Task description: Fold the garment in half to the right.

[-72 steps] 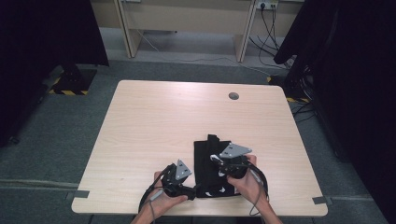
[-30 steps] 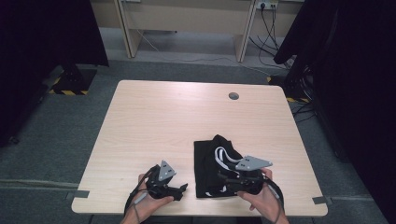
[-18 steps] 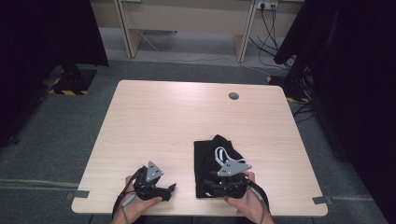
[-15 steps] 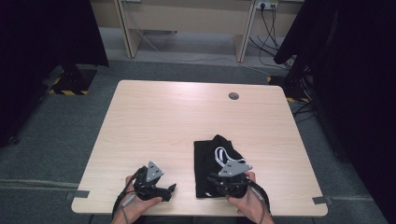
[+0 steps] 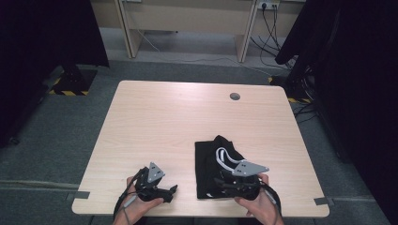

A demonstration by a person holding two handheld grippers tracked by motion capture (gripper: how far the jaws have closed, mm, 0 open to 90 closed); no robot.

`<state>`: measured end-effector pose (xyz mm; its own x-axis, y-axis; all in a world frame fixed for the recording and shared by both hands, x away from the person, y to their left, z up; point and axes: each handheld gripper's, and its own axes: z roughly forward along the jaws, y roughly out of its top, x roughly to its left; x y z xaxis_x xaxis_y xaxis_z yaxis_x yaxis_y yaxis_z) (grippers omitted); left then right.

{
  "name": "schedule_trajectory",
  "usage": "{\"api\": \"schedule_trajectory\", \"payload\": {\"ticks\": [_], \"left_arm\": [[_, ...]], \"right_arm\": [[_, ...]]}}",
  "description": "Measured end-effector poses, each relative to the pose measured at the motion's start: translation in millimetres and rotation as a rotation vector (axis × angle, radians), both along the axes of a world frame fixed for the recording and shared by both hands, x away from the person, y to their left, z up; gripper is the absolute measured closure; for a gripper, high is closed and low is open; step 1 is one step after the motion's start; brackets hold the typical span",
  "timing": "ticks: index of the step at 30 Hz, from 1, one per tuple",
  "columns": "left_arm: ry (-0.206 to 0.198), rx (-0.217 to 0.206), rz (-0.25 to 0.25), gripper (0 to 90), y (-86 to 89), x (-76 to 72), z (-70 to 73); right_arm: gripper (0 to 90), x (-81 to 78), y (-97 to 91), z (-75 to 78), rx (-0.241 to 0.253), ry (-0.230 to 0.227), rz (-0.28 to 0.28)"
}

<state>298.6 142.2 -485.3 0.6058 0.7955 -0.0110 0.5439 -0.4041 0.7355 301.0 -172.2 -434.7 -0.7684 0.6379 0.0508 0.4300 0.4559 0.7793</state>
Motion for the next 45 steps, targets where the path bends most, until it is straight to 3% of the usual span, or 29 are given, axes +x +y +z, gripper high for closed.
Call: {"api": "schedule_trajectory", "payload": {"ticks": [3,6,9,12,17,20,22,24,26,27,30,33,36,40,45], "left_arm": [[0.0,-0.002,0.001,8.5,0.0,-0.2,0.0],[-0.001,-0.002,0.001,8.6,0.1,-0.6,-0.1],[0.001,-0.003,0.0,8.6,0.3,-1.6,-0.1],[0.002,-0.005,-0.002,8.7,0.4,-1.5,-0.1],[0.002,-0.005,-0.002,8.6,0.3,-1.5,-0.1],[0.002,-0.005,-0.002,8.6,0.4,-1.5,-0.1],[0.001,-0.003,-0.003,8.5,0.4,-1.3,-0.1],[0.001,-0.004,-0.003,8.5,0.4,-1.3,-0.1],[0.001,-0.004,-0.003,8.5,0.4,-1.3,-0.1],[0.0,-0.006,-0.002,8.5,0.3,-1.4,-0.2],[0.0,-0.007,-0.001,8.5,0.2,-1.4,-0.2],[0.001,-0.005,-0.003,8.6,0.5,-1.4,-0.1],[0.002,-0.004,-0.006,8.6,0.8,-1.4,0.0],[0.0,-0.004,-0.005,8.6,0.7,-1.5,-0.1],[0.001,-0.004,-0.006,8.6,0.8,-1.5,-0.1]], "right_arm": [[47.0,-0.9,17.4,-3.4,-0.011,0.006,-0.003],[47.4,0.9,32.6,-11.0,-0.048,0.02,0.006],[70.9,7.5,34.8,-18.1,-0.098,-0.008,0.017],[87.5,8.6,27.1,-16.1,-0.067,-0.013,0.036],[90.0,4.0,11.2,-5.7,-0.047,-0.052,0.023],[90.0,2.7,3.6,-2.3,-0.018,-0.045,0.012],[78.6,2.4,3.4,-1.7,0.006,-0.017,0.005],[61.4,0.6,9.0,-2.1,-0.003,-0.014,-0.019],[57.2,-0.3,12.2,-2.7,-0.02,-0.01,-0.022],[48.0,-4.7,22.6,-5.5,-0.011,0.004,-0.027],[45.2,-8.8,34.7,-10.0,-0.028,0.007,-0.027],[45.5,-8.3,43.5,-18.0,-0.08,-0.004,-0.044],[61.8,-8.1,44.3,-23.7,-0.111,-0.021,-0.031],[83.5,-9.4,36.8,-21.6,-0.084,-0.039,-0.008],[86.1,-10.1,26.4,-17.2,-0.066,-0.05,-0.009]]}}
